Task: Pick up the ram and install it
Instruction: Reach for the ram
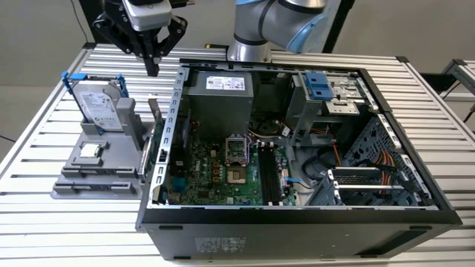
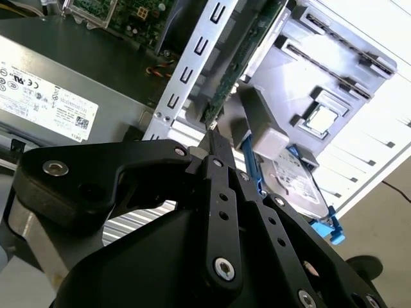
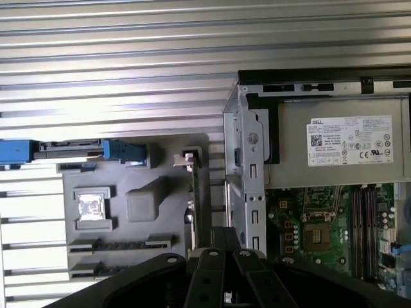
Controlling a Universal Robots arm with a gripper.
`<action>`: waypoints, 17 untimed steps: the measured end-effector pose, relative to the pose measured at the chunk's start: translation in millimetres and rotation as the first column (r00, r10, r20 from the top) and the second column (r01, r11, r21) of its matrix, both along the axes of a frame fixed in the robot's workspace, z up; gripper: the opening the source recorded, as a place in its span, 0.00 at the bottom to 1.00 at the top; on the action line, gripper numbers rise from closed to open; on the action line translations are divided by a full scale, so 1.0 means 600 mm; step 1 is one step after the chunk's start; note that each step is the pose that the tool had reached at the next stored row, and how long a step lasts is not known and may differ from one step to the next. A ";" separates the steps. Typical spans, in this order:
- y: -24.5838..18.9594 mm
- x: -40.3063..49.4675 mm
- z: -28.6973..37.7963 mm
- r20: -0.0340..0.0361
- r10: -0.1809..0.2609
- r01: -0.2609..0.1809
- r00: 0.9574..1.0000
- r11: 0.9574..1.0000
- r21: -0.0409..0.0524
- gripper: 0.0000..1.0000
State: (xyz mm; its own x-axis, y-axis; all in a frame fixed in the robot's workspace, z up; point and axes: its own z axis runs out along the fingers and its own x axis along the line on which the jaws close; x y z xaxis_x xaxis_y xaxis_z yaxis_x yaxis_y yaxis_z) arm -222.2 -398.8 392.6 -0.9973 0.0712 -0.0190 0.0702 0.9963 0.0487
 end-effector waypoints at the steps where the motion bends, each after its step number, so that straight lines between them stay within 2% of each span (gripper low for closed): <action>1: 0.0000 -0.001 0.000 0.000 0.000 0.000 1.000 1.000 0.000 0.00; 17: 0.0000 -0.026 0.000 0.000 0.000 0.000 1.000 1.000 0.000 0.00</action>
